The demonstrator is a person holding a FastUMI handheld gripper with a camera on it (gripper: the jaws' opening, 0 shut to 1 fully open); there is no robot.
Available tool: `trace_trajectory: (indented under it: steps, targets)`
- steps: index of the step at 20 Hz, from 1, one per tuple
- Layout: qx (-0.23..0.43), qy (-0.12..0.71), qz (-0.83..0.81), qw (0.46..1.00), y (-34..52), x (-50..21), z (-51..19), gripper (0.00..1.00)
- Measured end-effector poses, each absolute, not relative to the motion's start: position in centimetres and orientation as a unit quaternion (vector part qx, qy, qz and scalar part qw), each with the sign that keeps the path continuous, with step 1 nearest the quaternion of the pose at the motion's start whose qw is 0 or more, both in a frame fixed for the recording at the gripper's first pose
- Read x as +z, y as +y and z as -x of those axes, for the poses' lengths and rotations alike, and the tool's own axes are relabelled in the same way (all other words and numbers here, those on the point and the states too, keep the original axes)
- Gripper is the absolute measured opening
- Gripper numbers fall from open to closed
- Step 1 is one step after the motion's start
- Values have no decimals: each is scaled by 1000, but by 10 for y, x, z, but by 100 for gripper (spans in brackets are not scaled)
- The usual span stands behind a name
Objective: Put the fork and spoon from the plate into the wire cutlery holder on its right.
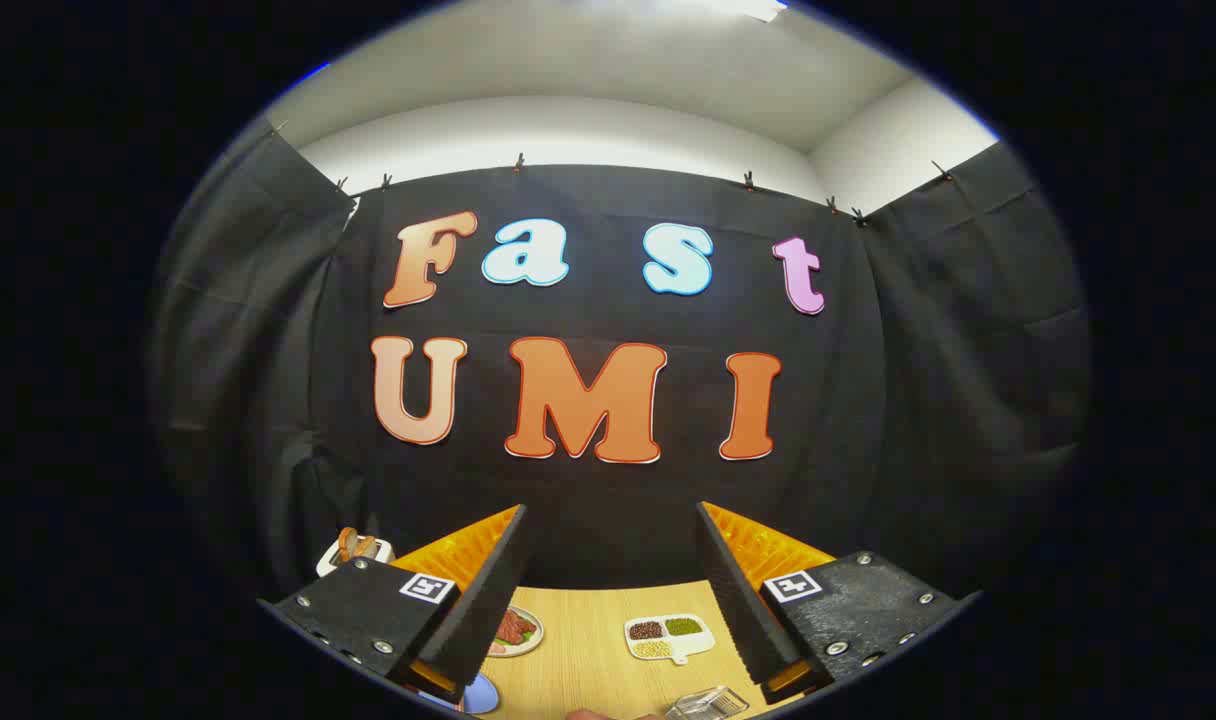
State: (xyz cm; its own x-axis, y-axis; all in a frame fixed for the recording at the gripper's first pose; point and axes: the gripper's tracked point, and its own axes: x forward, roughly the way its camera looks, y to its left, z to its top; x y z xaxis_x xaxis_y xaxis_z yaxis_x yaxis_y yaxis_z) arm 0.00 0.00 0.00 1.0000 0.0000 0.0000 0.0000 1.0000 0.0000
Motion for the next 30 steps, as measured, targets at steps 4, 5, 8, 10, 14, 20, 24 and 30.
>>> trace_trajectory:
  steps: [4, 5, 8, 10, 14, 20, 24, 30]
  targets:
    - [22, -7, 6, 1000, -4, 1, -8, 96]
    - [28, -6, 6, 1000, -5, -2, -9, 96]
    - [35, -7, 10, 999, -12, -5, -14, 96]
    - [37, -9, 10, 999, -14, -7, -17, 96]
    - [44, -10, 7, 999, -12, -9, -24, 96]
    - [89, 52, 10, 995, 34, -48, -17, 96]
    - [143, 90, 13, 986, 88, -69, -2, 96]
    - [197, 170, 16, 965, 154, -115, 16, 97]
